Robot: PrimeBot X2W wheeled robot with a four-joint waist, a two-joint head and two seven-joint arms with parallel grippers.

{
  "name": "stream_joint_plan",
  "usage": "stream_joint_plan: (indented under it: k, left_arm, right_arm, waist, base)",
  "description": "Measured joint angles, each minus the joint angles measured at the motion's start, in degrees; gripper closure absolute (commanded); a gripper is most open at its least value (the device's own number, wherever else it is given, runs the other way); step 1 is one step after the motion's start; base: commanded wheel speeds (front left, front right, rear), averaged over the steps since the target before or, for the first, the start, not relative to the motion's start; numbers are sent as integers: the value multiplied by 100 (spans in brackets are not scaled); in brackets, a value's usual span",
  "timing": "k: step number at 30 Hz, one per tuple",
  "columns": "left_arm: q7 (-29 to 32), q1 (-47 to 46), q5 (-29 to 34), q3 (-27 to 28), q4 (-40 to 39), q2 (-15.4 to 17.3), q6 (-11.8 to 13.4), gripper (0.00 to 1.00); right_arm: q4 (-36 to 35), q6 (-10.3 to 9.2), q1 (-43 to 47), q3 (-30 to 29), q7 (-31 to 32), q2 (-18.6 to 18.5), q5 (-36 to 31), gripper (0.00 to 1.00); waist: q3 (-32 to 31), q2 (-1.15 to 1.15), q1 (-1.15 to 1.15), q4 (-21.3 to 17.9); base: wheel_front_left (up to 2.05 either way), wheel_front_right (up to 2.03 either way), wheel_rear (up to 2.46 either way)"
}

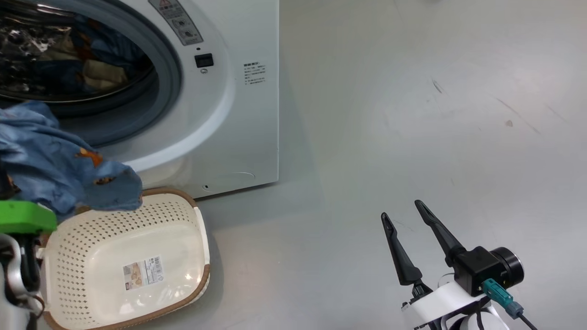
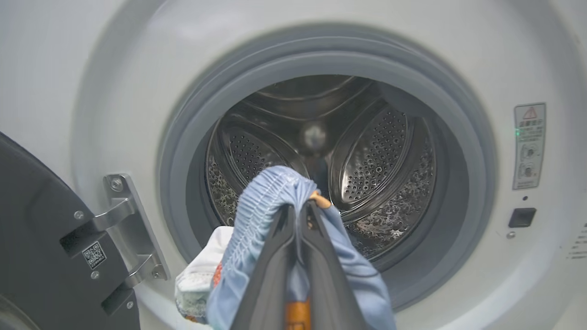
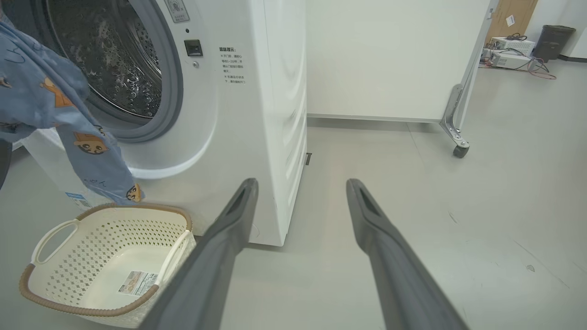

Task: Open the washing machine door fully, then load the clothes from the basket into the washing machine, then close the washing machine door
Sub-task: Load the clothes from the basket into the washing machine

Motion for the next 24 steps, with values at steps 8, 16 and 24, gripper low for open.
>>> stream_joint_plan:
  k: [8, 16, 24]
  left_arm:
    - [491, -972, 132, 143, 499, 625, 26, 100]
    - [840, -1806, 288, 193, 1001, 1122, 25, 100]
    - [1036, -2730, 304, 275, 1355, 1484, 14, 100]
  right_arm:
    - [-55, -13, -261, 281, 0, 16, 67, 0]
    - [-192, -171, -496, 613, 0, 20, 377, 0]
    - [-279, -366, -612, 687, 0, 26, 461, 0]
  waist:
    - [601, 0, 0, -443]
    - [1219, 0, 1, -876]
    - [1815, 0, 1, -1214]
  base:
    - [0, 0, 0]
    - [0, 0, 0]
    - [0, 0, 0]
